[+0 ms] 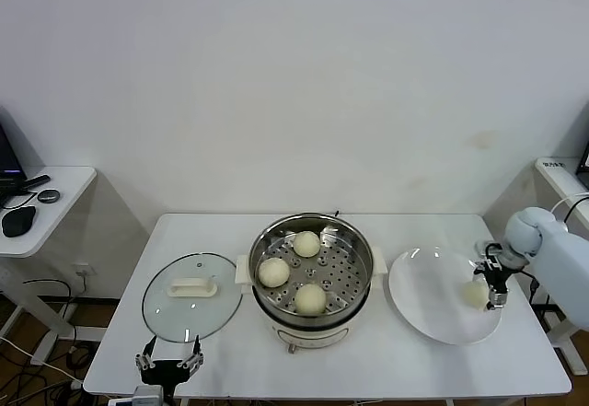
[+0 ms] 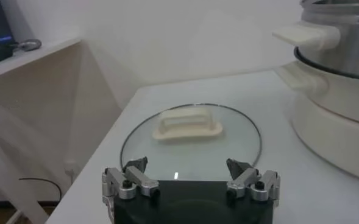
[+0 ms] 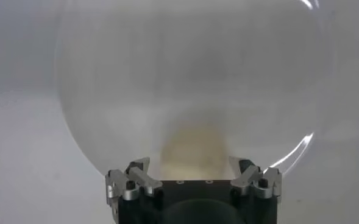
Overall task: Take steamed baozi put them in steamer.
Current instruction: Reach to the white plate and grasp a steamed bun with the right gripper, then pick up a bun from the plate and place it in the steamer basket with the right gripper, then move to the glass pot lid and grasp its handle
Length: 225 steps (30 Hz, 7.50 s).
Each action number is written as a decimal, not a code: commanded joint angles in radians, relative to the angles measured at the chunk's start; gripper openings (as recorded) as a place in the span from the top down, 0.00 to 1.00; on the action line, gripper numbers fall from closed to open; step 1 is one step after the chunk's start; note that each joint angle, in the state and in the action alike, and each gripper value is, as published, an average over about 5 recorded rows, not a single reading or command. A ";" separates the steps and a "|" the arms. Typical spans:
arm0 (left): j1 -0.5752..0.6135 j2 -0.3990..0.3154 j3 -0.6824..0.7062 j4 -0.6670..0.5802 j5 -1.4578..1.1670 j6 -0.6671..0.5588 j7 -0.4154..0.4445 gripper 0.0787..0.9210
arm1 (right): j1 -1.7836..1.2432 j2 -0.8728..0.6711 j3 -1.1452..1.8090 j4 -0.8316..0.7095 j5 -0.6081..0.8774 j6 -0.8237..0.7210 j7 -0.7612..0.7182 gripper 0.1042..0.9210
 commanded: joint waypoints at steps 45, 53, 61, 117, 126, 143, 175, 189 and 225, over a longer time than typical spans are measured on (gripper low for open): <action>-0.036 0.009 0.020 -0.014 0.008 -0.011 -0.012 0.12 | 0.960 0.188 -0.863 0.358 0.790 -0.305 -0.015 0.50; -0.032 0.013 0.024 -0.039 -0.004 -0.012 -0.012 0.12 | 1.019 0.350 -0.947 0.403 0.929 -0.418 0.044 0.50; -0.031 0.012 0.021 -0.058 -0.021 -0.009 -0.009 0.12 | 0.957 0.400 -1.007 0.458 0.943 -0.504 0.119 0.50; -0.039 -0.010 -0.001 -0.057 -0.047 -0.108 -0.063 0.12 | 0.778 -0.013 -0.621 0.622 1.101 -0.397 0.448 0.12; -0.008 -0.008 0.030 -0.095 -0.064 -0.222 -0.084 0.12 | 0.146 -0.293 0.131 0.737 1.166 -0.318 0.909 0.12; -0.053 0.019 -0.007 -0.006 0.445 -0.366 -0.051 0.12 | -1.073 0.567 1.375 0.852 0.953 -0.131 1.133 0.12; -0.289 0.254 0.075 0.274 1.324 -0.201 0.035 0.12 | -1.271 0.730 1.359 0.898 0.794 -0.089 1.143 0.12; -0.377 0.237 0.083 0.468 1.224 -0.219 0.005 0.12 | -1.277 0.749 1.352 0.876 0.749 -0.079 1.147 0.12; -0.541 0.257 0.090 0.702 1.249 -0.299 -0.132 0.12 | -1.277 0.792 1.354 0.836 0.701 -0.064 1.167 0.12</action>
